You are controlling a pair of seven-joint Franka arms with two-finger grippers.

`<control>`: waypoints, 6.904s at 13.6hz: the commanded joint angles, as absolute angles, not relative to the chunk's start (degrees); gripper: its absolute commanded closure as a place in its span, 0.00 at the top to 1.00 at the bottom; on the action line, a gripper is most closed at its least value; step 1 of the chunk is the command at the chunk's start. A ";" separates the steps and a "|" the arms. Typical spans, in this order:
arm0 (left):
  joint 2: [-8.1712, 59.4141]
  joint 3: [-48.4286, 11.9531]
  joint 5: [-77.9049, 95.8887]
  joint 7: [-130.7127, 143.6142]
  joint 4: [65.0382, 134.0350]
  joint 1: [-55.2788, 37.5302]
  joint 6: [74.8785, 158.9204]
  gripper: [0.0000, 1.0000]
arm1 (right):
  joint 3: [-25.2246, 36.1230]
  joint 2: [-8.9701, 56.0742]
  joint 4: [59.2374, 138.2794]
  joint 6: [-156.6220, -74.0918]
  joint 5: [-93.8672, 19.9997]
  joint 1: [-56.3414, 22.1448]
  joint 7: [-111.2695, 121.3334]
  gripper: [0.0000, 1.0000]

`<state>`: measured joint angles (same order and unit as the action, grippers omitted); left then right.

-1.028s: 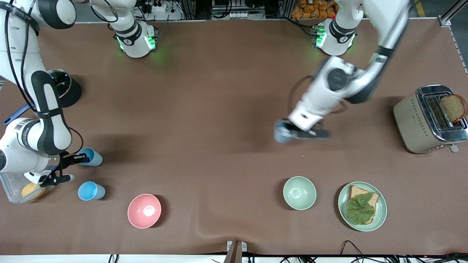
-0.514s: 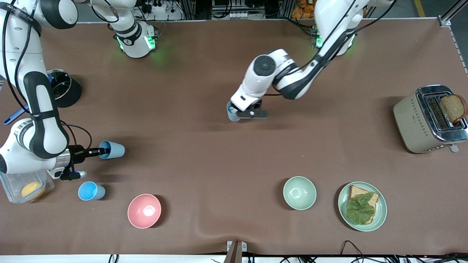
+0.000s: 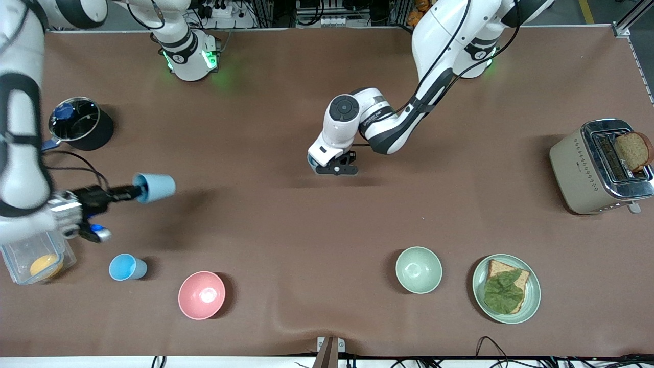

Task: Stack blue cups with both arms

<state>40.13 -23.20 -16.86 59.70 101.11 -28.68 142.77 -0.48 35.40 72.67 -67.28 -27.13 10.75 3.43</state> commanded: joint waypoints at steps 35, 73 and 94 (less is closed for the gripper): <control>1.85 -12.57 -2.64 12.83 89.65 3.08 93.78 1.00 | 0.17 28.74 97.29 -116.54 -21.97 -37.97 -53.00 0.00; 2.02 -14.41 -2.02 12.66 90.09 3.25 90.62 1.00 | 0.88 -2.90 97.91 -95.80 -0.09 -0.27 6.93 1.00; 3.52 -14.50 -0.62 12.92 89.74 2.81 91.41 1.00 | 1.41 -2.28 89.21 -83.41 -0.79 3.43 3.60 1.00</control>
<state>3.60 -14.47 -2.00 13.42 89.94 2.83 91.38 2.10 -1.68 89.52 -84.13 -0.87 2.87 4.65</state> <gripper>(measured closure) 0.000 0.000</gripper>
